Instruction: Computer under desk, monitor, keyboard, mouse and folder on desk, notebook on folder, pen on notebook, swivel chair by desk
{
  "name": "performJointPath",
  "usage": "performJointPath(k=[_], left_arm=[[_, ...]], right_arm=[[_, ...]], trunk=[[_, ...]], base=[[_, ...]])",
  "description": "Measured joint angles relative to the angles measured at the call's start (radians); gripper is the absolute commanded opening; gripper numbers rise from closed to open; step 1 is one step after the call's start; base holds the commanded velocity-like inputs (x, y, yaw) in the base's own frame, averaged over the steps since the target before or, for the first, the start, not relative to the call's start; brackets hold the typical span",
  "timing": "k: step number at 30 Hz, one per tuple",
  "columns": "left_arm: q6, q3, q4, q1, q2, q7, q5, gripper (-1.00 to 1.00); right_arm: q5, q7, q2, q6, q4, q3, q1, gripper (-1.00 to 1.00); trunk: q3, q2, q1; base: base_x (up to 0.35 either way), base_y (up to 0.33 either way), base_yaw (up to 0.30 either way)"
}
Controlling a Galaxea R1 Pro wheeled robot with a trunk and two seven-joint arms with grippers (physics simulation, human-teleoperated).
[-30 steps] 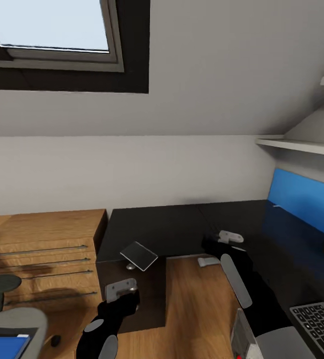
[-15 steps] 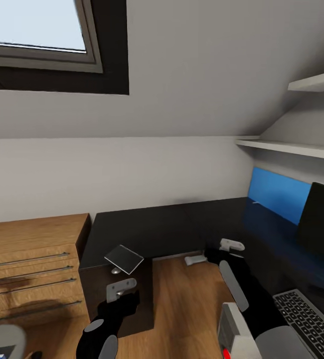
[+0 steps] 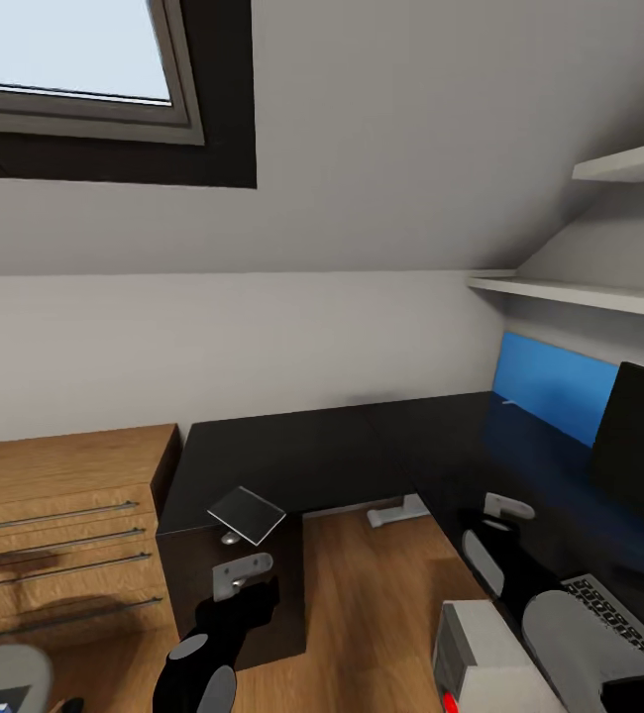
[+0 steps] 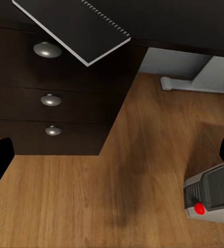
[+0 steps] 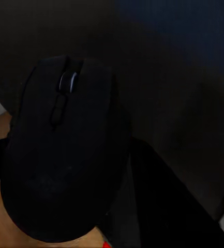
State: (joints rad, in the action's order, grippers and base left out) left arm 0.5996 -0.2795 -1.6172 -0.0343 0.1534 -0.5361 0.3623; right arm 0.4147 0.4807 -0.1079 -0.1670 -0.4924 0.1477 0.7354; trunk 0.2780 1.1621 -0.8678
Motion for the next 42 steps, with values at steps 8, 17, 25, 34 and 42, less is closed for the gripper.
performJointPath(k=[8,17,25,34,42], left_arm=[[0.000,-0.001,0.000,0.000,0.000,0.000,0.000,1.00],[0.000,0.000,0.000,0.000,0.000,0.000,0.000,1.00],[0.000,0.000,0.000,0.000,0.000,0.000,0.000,1.00],[0.000,0.000,0.000,0.000,0.000,0.000,0.000,1.00],[-0.001,0.000,0.000,0.000,0.000,0.000,0.000,1.00]], right_arm=[[0.027,0.001,-0.030,0.084,0.087,-0.016,0.030,-1.00],[0.166,0.015,-0.032,0.101,0.059,-0.160,0.031,-1.00],[0.165,0.016,-0.027,0.102,0.056,-0.158,0.031,-1.00],[0.165,0.016,-0.027,0.103,0.056,-0.158,0.031,-1.00],[0.164,0.015,-0.027,0.103,0.057,-0.158,0.031,-1.00]], trunk=[[0.000,0.000,0.000],[0.000,0.000,0.000],[0.000,0.000,0.000],[-0.002,0.000,0.000],[-0.004,0.000,0.000]], base=[[0.000,0.000,0.000],[0.000,0.000,0.000],[0.000,0.000,-0.004],[0.000,0.000,-0.209],[0.000,0.000,-0.182]])
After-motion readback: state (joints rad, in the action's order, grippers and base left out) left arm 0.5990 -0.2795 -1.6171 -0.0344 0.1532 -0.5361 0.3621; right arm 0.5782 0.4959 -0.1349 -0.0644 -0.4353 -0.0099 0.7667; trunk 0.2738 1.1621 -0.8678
